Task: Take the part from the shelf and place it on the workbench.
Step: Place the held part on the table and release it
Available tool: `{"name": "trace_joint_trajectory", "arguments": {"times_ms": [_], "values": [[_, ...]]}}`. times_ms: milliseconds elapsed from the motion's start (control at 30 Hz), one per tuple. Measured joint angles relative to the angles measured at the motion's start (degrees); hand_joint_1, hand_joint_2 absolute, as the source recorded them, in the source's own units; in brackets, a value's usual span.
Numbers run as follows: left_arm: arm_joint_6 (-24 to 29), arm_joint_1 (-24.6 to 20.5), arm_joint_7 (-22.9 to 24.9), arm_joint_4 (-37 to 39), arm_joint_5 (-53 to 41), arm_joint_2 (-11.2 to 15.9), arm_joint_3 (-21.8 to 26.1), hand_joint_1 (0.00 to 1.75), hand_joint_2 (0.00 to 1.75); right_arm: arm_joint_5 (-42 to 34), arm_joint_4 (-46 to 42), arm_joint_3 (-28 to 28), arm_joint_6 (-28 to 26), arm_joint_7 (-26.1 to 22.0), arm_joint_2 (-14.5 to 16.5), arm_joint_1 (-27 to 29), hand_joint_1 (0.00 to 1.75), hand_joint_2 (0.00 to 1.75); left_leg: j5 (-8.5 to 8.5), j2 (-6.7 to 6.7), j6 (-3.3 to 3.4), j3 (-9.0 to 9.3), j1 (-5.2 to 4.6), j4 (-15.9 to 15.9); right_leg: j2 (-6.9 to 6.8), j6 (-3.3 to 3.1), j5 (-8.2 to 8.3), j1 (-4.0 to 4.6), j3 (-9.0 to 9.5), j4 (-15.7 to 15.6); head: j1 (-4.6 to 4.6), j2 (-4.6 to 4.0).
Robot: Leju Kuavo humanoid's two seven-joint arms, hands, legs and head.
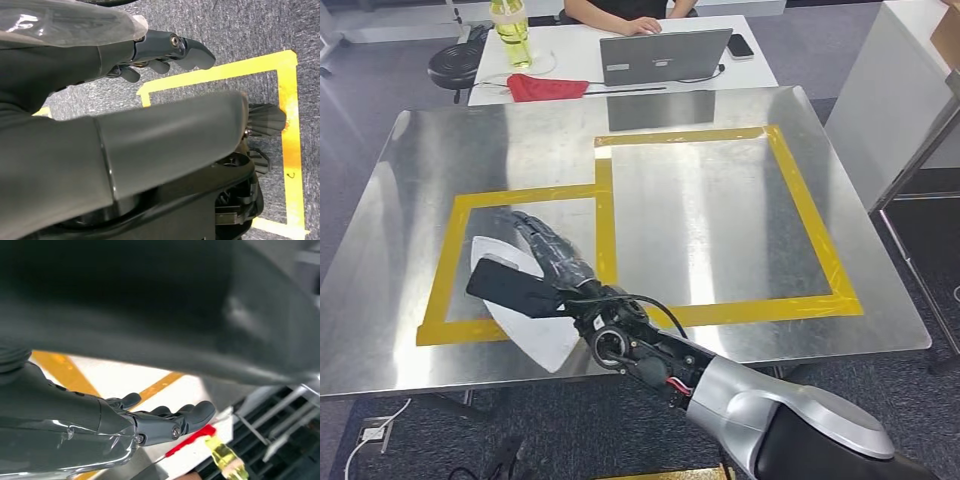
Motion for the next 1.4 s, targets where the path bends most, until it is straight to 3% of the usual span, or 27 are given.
{"name": "trace_joint_trajectory", "arguments": {"times_ms": [200, 400, 500, 600, 767, 1167, 1300, 1400], "values": [[0.06, 0.23, -0.02, 0.0, 0.61, 0.0, 0.0, 0.0, 0.0, -8.92, -0.13, -5.9, 2.78, -10.53, 0.0, -1.44, 0.0, 0.0, 0.0, 0.0, 0.0, 0.01, 0.0, 0.0, 0.0, 0.0, 0.01, 0.0, 0.01, 0.0, -0.01, 0.0], [0.21, 0.47, -0.11, 0.0, 0.88, 0.01, 0.0, 0.0, 0.0, -9.54, -1.02, -12.51, 5.2, -12.78, -0.07, -1.82, 0.0, 0.0, 0.0, 0.01, 0.0, 0.02, 0.0, 0.01, 0.01, 0.01, 0.01, -0.01, 0.01, -0.01, -0.02, 0.0], [0.57, 0.86, -0.6, 0.0, 1.93, 0.08, 0.01, 0.0, 0.0, -15.56, -4.91, -17.36, 10.53, -14.76, -1.36, 0.13, 0.0, 0.0, -0.01, -0.02, 0.02, 0.06, 0.03, 0.02, -0.04, 0.02, -0.01, -0.02, 0.03, -0.04, -0.12, 0.0], [0.86, 1.89, -1.39, 0.01, 3.28, 0.26, 0.05, 0.0, 0.0, -20.4, -12.78, -24.39, 15.85, -11.98, -4.77, 3.5, 0.0, 0.0, -0.06, -0.1, 0.09, 0.09, 0.07, 0.02, -0.13, 0.05, -0.04, -0.06, 0.12, -0.09, -0.1, 0.0], [1.05, 2.67, -1.53, 0.02, 3.92, 0.56, 0.09, 0.0, 0.0, -19.82, -23.22, -32.53, 17.93, -8.79, -8.75, 9.16, 0.0, 0.0, -0.12, -0.07, 0.18, 0.1, 0.02, 0.02, -0.04, 0.07, -0.04, -0.15, 0.12, -0.14, -0.05, 0.0], [1.09, 2.67, -1.51, 0.01, 3.93, 0.66, 0.11, 0.0, 0.0, -19.51, -33.61, -40.17, 18.3, -8.77, -11.52, 12.7, 0.0, 0.0, -0.13, -0.06, 0.19, 0.1, 0.01, 0.02, -0.01, 0.08, -0.04, -0.16, 0.12, -0.14, -0.05, 0.0], [1.14, 2.66, -1.51, 0.0, 4.52, 0.66, 0.13, 0.0, 0.0, -20.23, -35.22, -41.13, 20.04, -8.12, -12.0, 13.42, 0.0, 1.75, -0.13, -0.06, 0.2, 0.11, 0.01, 0.02, 0.0, 0.09, -0.05, -0.16, 0.11, -0.14, -0.06, 0.0], [1.16, 2.64, -1.51, 0.0, 5.03, 0.67, 0.21, 0.0, 0.0, -21.26, -36.06, -41.28, 22.56, -7.76, -12.44, 14.78, 0.0, 1.75, -0.16, -0.05, 0.23, 0.13, 0.01, 0.02, 0.0, 0.12, -0.07, -0.16, 0.12, -0.15, -0.07, 0.0]]}}
